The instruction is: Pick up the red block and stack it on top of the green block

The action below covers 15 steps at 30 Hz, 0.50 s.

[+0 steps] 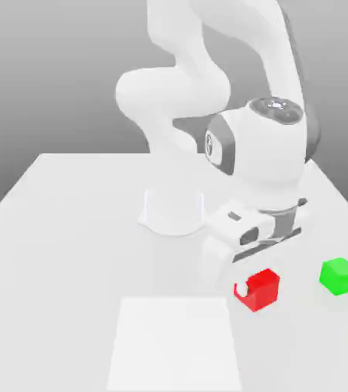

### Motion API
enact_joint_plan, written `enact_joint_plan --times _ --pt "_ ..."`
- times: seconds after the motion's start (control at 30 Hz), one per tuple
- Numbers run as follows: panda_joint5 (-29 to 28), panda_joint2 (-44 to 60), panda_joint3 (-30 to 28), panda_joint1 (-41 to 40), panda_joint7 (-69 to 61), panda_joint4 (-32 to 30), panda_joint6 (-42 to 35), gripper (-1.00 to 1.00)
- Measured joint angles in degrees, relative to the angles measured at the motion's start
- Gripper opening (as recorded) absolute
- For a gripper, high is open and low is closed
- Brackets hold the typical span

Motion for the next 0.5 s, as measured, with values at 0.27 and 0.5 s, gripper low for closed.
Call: enact_joint_plan --times 0.27,0.5 --pt "-1.18 -0.07 6.92 20.37 -7.07 1.31 -1.44 -1.0" --pt "-7.26 8.96 2.27 20.2 -3.04 1.8 6.81 1.0"
